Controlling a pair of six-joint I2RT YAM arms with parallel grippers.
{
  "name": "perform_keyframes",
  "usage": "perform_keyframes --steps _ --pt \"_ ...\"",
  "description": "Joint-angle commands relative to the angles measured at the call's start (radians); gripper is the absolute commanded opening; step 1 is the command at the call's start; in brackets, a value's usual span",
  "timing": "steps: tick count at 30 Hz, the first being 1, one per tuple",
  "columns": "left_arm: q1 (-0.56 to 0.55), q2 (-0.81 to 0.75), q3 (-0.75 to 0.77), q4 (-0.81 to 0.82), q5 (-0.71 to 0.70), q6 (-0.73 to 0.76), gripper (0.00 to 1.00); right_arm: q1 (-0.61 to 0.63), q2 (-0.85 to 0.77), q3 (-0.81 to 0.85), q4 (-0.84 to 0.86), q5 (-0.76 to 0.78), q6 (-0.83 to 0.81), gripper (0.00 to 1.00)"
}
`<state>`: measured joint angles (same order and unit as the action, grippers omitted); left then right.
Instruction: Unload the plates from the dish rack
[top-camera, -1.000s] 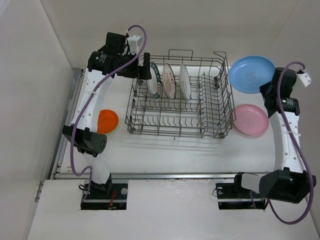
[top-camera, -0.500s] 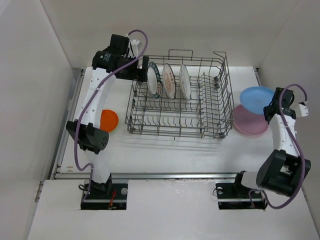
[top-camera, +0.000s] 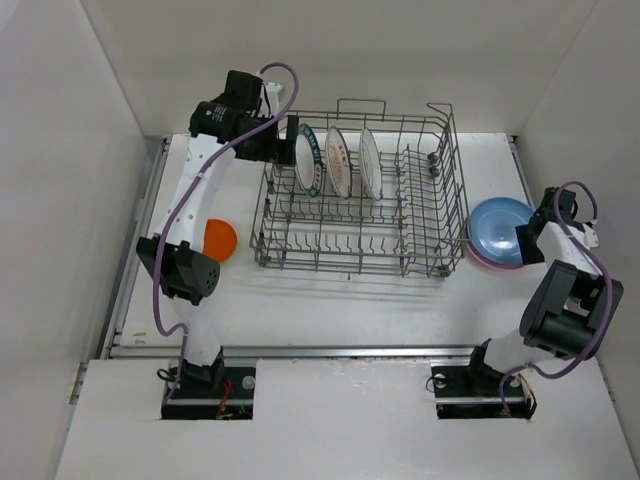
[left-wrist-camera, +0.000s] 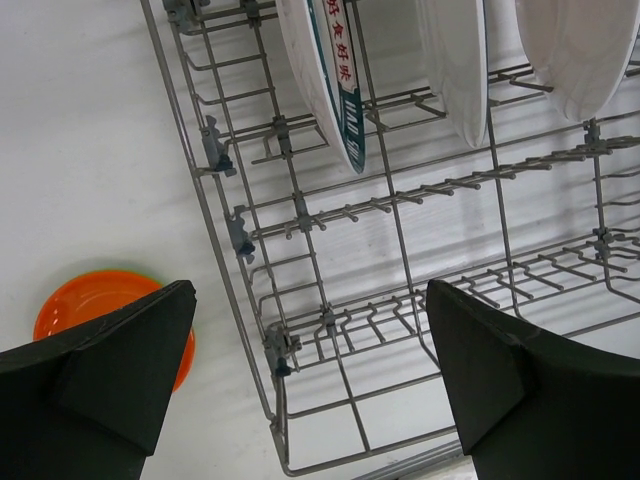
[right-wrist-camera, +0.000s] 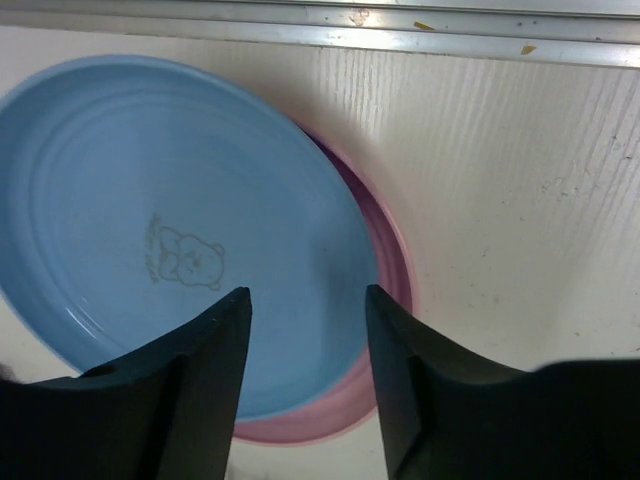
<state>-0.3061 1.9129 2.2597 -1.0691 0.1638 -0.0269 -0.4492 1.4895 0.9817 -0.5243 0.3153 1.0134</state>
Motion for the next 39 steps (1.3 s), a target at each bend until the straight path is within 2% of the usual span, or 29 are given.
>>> perform_keyframes --steps 1,3,7,13,16,18,23,27,31,36,39 --pt "-0.022 0.006 0.043 -0.011 0.003 0.007 1.00 -0.006 -0.005 0.006 0.030 -0.013 -0.018 0.57" --pt "-0.031 0.017 0.052 0.000 -0.007 0.007 1.00 -0.006 -0.024 0.006 0.030 -0.013 -0.018 0.61" --pt "-0.083 0.043 0.072 0.011 -0.055 0.028 1.00 -0.006 -0.073 0.006 0.021 -0.013 -0.036 0.61" --pt "-0.151 0.098 0.086 0.118 -0.184 0.025 1.00 -0.006 -0.162 -0.004 0.036 -0.045 -0.099 0.61" --pt "-0.160 0.127 0.086 0.170 -0.231 0.015 1.00 0.044 -0.199 -0.005 0.047 -0.045 -0.145 0.61" --pt "-0.172 0.158 0.106 0.182 -0.341 0.004 1.00 0.078 -0.235 0.008 0.056 -0.022 -0.176 0.61" --pt "-0.172 0.190 0.106 0.204 -0.524 -0.044 0.90 0.202 -0.305 0.067 0.047 0.063 -0.246 0.61" --pt "-0.172 0.201 0.106 0.222 -0.524 -0.044 0.86 0.302 -0.377 0.080 0.128 0.027 -0.377 0.61" --pt "-0.172 0.268 0.138 0.195 -0.469 -0.044 0.81 0.371 -0.391 0.100 0.230 -0.129 -0.508 0.67" --pt "-0.149 0.340 0.147 0.163 -0.425 -0.071 0.75 0.455 -0.357 0.167 0.230 -0.176 -0.599 0.68" --pt "-0.127 0.360 0.156 0.163 -0.382 -0.094 0.66 0.503 -0.330 0.186 0.221 -0.176 -0.630 0.68"
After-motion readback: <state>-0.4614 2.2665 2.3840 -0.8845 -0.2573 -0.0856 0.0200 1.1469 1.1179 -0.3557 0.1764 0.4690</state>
